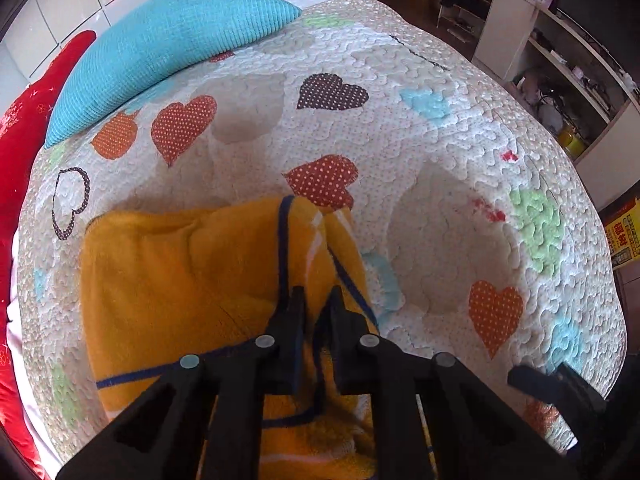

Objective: Fold small clothes

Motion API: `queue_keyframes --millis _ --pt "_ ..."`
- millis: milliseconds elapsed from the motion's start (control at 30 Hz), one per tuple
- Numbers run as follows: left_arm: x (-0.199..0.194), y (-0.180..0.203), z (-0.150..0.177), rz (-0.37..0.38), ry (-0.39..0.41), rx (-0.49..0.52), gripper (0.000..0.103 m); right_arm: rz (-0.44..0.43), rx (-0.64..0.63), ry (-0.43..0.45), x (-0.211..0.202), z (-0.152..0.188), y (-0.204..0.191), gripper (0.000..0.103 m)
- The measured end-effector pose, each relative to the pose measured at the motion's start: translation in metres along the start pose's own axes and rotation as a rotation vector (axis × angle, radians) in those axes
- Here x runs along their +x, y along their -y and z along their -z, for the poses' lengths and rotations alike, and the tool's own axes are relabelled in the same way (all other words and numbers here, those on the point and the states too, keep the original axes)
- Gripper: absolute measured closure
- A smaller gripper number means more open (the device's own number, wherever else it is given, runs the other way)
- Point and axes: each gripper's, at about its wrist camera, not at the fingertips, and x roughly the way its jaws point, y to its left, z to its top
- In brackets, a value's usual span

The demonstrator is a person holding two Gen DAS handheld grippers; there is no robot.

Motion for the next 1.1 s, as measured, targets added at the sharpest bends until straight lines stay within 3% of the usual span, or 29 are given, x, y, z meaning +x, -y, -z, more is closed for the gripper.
queue_keyframes --millis 133,200,333,533,567,633,667,700,767,833,1000,1100 --pt "-0.003 -0.003 -0.017 0.03 0.017 -0.041 0.094 -0.153 -0.062 -0.08 0.015 0.011 -0.022 0.029" --pt "0.001 0.001 -0.022 0.051 0.01 -0.048 0.097 -0.209 -0.057 -0.17 0.03 0.019 -0.025 0.029" --pt "0.014 0.013 -0.022 0.037 -0.024 -0.02 0.097 -0.227 -0.022 -0.316 0.059 0.033 -0.015 0.03" --pt "-0.013 -0.002 -0.026 0.103 0.017 -0.013 0.097 -0.29 0.055 -0.349 0.067 0.027 0.003 0.031" --pt "-0.023 -0.006 -0.025 0.101 0.035 -0.002 0.095 -0.291 0.061 -0.345 0.067 0.026 0.005 0.031" --pt "-0.039 -0.014 -0.023 0.086 0.061 0.012 0.076 -0.272 0.052 -0.333 0.065 0.022 0.008 0.031" --pt "-0.044 -0.019 -0.021 0.067 0.076 0.012 0.056 -0.261 0.05 -0.328 0.065 0.021 0.01 0.031" --pt "-0.048 -0.025 -0.02 0.038 0.095 0.005 0.044 -0.257 0.054 -0.325 0.066 0.021 0.011 0.031" --pt "-0.044 -0.035 -0.018 -0.029 0.102 -0.01 0.044 -0.255 0.06 -0.322 0.066 0.019 0.015 0.031" --pt "-0.027 -0.04 -0.019 -0.063 0.056 -0.016 0.044 -0.248 0.051 -0.321 0.066 0.018 0.016 0.031" --pt "0.027 -0.034 -0.019 -0.105 -0.067 0.001 0.044 -0.236 0.042 -0.319 0.057 0.021 0.013 0.031" --pt "0.042 -0.041 -0.023 -0.103 -0.07 -0.062 0.034 -0.236 0.045 -0.322 0.06 0.024 0.013 0.031"
